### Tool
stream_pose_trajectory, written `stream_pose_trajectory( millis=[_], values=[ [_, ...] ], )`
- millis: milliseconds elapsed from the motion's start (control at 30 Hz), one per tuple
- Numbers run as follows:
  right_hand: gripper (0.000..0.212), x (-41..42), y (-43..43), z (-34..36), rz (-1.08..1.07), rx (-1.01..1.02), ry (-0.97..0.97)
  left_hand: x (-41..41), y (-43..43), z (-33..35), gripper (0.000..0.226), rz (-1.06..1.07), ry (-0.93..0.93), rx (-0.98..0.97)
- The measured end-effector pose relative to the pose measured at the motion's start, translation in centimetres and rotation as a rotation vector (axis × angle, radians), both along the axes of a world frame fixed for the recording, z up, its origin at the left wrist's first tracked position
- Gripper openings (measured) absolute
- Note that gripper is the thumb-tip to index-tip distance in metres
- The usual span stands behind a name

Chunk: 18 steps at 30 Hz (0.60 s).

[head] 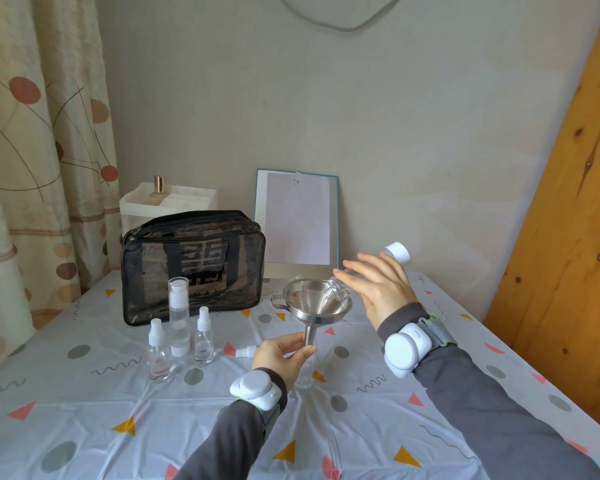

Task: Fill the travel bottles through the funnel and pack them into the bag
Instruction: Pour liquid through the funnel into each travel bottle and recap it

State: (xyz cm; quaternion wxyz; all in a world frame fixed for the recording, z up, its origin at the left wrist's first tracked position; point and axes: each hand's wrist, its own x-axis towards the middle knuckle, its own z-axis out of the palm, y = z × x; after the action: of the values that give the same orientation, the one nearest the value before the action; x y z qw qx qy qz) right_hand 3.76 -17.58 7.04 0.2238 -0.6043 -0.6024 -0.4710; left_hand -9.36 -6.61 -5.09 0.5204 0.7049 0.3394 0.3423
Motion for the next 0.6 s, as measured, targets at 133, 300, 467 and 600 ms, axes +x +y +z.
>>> stream_pose_trajectory(
  millis=[133,300,467,600],
  values=[
    [0.052,0.1,0.2,0.1,-0.002,0.002,-0.049,0.0,0.0,0.0,0.037,0.009,-0.015,-0.007],
    [0.055,0.0,0.3,0.3,-0.018,-0.028,-0.120,0.1,0.0,-0.2,0.039,-0.006,-0.014,-0.004],
    [0.052,-0.1,0.7,1.0,-0.001,-0.074,-0.205,0.0,0.1,-0.2,0.040,0.002,-0.016,-0.014],
    [0.045,-0.2,1.0,1.1,0.017,-0.088,-0.264,0.1,0.1,-0.3,0.040,0.009,-0.020,-0.015]
  ],
)
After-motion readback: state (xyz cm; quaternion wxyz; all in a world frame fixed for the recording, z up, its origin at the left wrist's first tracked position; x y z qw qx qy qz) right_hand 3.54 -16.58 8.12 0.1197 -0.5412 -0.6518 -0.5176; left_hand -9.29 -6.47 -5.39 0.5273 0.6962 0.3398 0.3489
